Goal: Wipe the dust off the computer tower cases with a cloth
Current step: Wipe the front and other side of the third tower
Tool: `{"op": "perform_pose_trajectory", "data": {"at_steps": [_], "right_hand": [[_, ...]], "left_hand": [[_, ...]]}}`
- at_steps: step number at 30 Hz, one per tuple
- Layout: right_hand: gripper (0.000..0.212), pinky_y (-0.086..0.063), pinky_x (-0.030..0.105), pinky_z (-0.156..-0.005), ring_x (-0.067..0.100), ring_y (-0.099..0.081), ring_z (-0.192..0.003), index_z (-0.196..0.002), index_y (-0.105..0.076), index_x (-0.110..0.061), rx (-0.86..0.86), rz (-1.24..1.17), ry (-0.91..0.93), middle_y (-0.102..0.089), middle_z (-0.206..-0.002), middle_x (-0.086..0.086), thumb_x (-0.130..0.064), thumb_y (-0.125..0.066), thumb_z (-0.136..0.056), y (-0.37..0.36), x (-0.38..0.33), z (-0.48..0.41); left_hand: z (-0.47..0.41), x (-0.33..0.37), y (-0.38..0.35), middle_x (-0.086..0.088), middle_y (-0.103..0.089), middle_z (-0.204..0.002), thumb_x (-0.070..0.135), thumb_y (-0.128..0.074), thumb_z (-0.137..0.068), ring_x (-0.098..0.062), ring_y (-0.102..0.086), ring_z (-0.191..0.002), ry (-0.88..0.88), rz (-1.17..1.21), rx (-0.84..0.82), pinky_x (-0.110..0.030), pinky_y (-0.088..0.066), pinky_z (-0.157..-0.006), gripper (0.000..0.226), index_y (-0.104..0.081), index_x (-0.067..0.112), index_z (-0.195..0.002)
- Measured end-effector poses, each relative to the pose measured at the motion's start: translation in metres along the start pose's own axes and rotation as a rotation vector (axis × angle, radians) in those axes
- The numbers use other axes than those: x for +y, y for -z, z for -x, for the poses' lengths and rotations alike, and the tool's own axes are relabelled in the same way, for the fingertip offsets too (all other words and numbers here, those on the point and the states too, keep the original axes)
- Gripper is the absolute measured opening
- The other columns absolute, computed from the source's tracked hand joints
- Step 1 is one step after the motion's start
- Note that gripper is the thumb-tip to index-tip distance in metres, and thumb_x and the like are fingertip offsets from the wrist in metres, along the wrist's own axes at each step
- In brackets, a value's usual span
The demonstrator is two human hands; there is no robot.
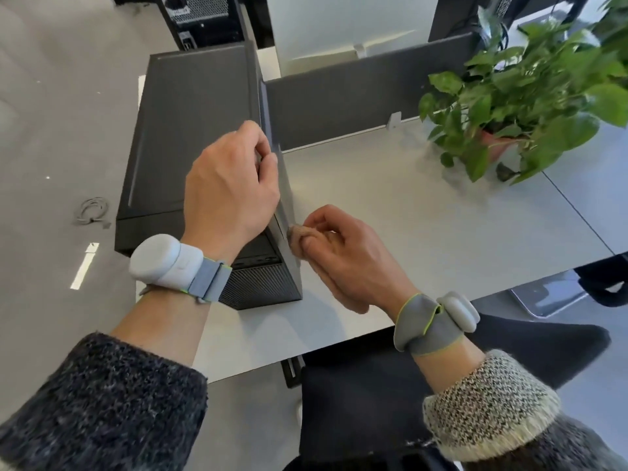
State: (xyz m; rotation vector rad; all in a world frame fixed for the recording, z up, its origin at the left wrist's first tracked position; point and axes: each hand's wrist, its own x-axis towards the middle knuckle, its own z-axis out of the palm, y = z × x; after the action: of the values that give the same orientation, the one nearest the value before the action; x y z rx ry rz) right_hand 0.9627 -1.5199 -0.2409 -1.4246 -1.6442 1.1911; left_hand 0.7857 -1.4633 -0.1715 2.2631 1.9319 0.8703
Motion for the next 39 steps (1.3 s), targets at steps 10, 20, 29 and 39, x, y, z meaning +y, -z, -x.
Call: {"op": "perform_pose_trajectory", "data": {"at_steps": [10,20,29,39], "right_hand": [[0.018,-0.045,0.031,-0.055,0.014,-0.052,-0.058,-0.092,-0.068,-0.019,-0.1,-0.282,0.21,-0.063,-0.07,0.004,-0.032,-0.067,-0.104,0.009,-0.02,-0.034],[0.014,-0.044,0.03,-0.057,0.015,-0.054,-0.062,-0.102,-0.053,-0.023,-0.225,-0.208,0.103,-0.064,-0.077,-0.006,-0.035,-0.06,-0.106,0.003,0.0,-0.047],[0.015,-0.047,0.04,-0.059,0.023,-0.054,-0.065,-0.098,-0.057,-0.019,-0.167,-0.288,0.14,-0.066,-0.079,0.004,-0.029,-0.058,-0.108,-0.004,-0.01,-0.044],[0.012,-0.054,0.05,-0.068,0.028,-0.063,-0.073,-0.099,-0.06,-0.021,-0.14,-0.227,0.141,-0.072,-0.086,0.003,-0.03,-0.059,-0.107,-0.005,-0.013,-0.029]], "left_hand": [[-0.009,0.002,-0.004,0.006,-0.056,-0.078,0.036,-0.053,-0.107,-0.018,-0.052,-0.072,0.214,-0.057,0.102,-0.031,-0.034,-0.064,0.026,-0.056,0.016,-0.089],[-0.011,0.01,-0.006,0.01,-0.045,-0.068,0.037,-0.055,-0.107,-0.015,-0.046,-0.066,0.235,-0.13,0.075,-0.034,-0.039,-0.061,0.028,-0.052,0.018,-0.086],[-0.008,0.004,-0.004,-0.011,-0.042,-0.158,0.066,-0.048,-0.089,-0.034,-0.034,-0.148,0.267,-0.352,-0.151,-0.055,-0.028,-0.12,0.078,-0.048,0.015,-0.148],[0.004,0.0,0.007,-0.011,-0.019,-0.172,0.065,-0.032,-0.091,-0.031,-0.013,-0.159,0.153,-0.345,-0.314,-0.046,-0.013,-0.13,0.088,-0.027,0.015,-0.163]]}}
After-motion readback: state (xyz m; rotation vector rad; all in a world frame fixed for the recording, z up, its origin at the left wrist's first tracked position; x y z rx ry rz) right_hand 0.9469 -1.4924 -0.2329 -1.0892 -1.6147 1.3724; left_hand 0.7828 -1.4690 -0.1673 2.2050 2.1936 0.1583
